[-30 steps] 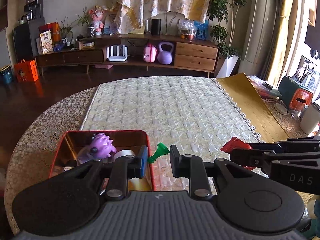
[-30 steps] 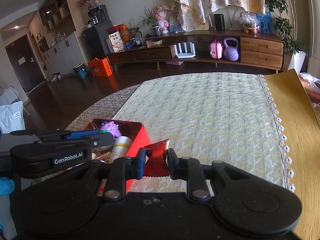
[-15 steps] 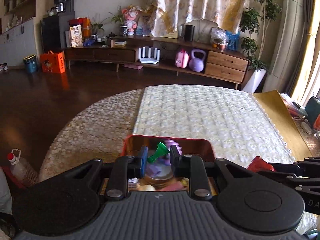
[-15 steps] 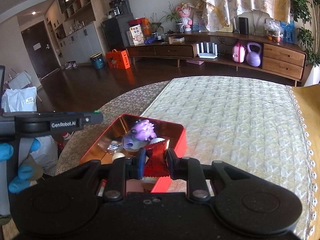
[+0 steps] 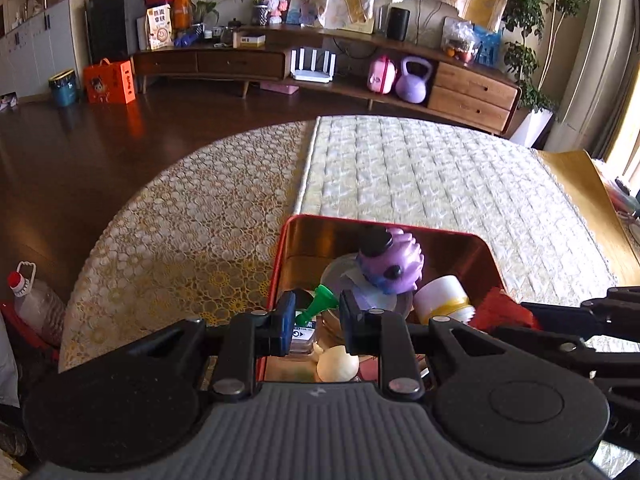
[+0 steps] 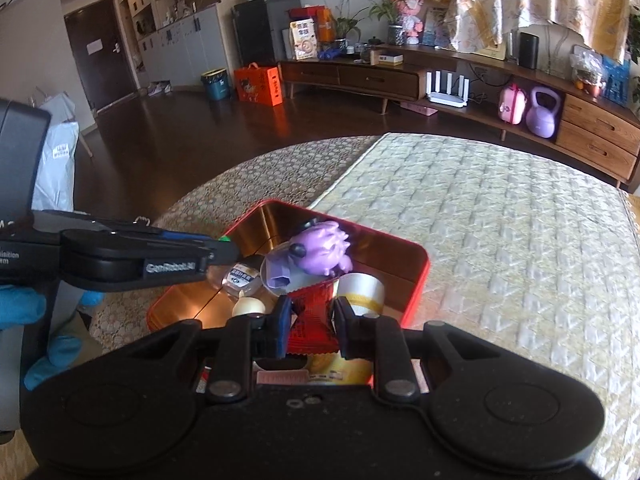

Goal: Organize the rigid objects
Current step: 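Carry the green cone with left tool while right tool carries the red piece to the tin, then lower the green cone into the tin and open left tool while right tool releases the red piece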

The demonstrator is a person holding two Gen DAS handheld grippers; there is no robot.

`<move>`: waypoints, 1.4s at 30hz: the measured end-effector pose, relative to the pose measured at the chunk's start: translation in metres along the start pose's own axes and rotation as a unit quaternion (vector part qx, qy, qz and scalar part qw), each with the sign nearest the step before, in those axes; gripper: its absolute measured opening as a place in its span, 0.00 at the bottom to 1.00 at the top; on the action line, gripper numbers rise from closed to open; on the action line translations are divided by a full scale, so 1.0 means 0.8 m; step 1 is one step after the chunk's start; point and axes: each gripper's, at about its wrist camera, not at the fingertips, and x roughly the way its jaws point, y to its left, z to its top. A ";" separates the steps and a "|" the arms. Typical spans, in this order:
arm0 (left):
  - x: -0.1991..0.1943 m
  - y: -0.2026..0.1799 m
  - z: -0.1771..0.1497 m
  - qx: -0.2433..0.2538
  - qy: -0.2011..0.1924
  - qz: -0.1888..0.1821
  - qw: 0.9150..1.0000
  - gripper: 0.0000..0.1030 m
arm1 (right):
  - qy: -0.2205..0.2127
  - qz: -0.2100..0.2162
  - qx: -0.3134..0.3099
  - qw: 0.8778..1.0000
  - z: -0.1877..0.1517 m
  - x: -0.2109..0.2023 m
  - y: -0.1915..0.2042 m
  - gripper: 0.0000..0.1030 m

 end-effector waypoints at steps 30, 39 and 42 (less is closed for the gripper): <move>0.037 -0.011 -0.015 0.004 0.036 -0.002 0.999 0.24 | 0.012 0.007 -0.005 1.000 -0.008 0.014 -0.004 0.34; -0.007 -0.013 -0.026 0.007 0.012 0.006 1.000 0.27 | -0.013 0.013 0.019 1.000 -0.015 -0.027 -0.005 0.46; -0.027 -0.018 -0.028 0.013 -0.003 0.009 1.000 0.28 | -0.022 0.013 0.024 0.999 -0.017 -0.040 -0.004 0.48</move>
